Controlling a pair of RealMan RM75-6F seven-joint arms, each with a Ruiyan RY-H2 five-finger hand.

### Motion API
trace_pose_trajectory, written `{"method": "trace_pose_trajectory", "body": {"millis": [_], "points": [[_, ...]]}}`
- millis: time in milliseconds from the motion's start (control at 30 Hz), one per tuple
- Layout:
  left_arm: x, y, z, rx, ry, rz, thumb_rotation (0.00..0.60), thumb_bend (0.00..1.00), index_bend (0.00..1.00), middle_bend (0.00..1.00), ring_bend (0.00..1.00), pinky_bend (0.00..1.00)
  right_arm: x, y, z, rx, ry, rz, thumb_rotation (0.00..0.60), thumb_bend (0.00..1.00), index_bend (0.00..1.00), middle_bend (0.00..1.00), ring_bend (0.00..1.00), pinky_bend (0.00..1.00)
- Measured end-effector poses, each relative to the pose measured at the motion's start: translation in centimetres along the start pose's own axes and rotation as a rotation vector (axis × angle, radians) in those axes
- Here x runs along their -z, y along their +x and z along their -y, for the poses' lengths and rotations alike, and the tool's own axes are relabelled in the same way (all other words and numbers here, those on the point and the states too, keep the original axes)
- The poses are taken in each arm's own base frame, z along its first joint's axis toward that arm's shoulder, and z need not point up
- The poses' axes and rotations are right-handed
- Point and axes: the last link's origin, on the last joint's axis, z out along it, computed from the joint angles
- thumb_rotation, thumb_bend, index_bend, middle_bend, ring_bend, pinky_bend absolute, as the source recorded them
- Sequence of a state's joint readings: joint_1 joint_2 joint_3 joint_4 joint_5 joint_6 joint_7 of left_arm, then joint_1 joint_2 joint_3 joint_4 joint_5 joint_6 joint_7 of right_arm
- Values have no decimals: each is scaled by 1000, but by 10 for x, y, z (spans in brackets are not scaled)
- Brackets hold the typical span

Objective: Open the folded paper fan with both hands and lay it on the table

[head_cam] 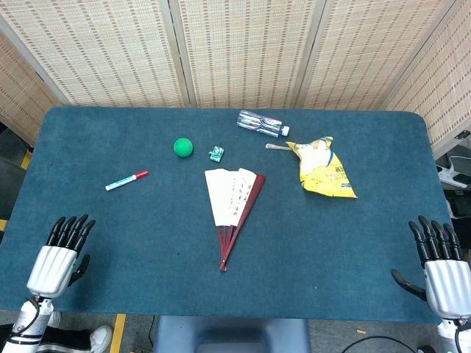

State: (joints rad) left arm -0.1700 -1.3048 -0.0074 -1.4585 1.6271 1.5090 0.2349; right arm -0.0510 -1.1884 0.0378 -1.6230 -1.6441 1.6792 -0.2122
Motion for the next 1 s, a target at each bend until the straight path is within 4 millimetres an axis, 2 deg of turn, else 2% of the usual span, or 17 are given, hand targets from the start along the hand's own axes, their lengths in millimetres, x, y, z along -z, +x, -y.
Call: {"method": "trace_pose_trajectory", "body": {"millis": [300, 433, 500, 700, 833, 1000], "points": [[-3, -2, -3, 12, 4, 4, 600, 472, 0, 0, 0, 45, -7, -8, 7, 16, 34, 23, 519, 109, 0, 0, 0, 0], [-1, -1, 1, 17, 2, 5, 600, 472, 0, 0, 0, 45, -26, -15, 22, 71, 117, 38, 527, 109, 20, 0, 0, 0], [0, -1, 3, 19, 2, 10, 600, 472, 0, 0, 0, 45, -38, -20, 32, 110, 165, 48, 541, 120, 79, 0, 0, 0], [1, -2, 3, 17, 2, 10, 600, 472, 0, 0, 0, 45, -90, -50, 77, 204, 331, 101, 583, 133, 225, 0, 0, 0], [1, -2, 4, 19, 4, 11, 600, 472, 0, 0, 0, 45, -128, -78, 127, 199, 448, 119, 599, 162, 297, 0, 0, 0], [2, -2, 4, 21, 8, 8, 600, 472, 0, 0, 0, 45, -154, -108, 179, 177, 524, 117, 600, 183, 321, 0, 0, 0]]}}
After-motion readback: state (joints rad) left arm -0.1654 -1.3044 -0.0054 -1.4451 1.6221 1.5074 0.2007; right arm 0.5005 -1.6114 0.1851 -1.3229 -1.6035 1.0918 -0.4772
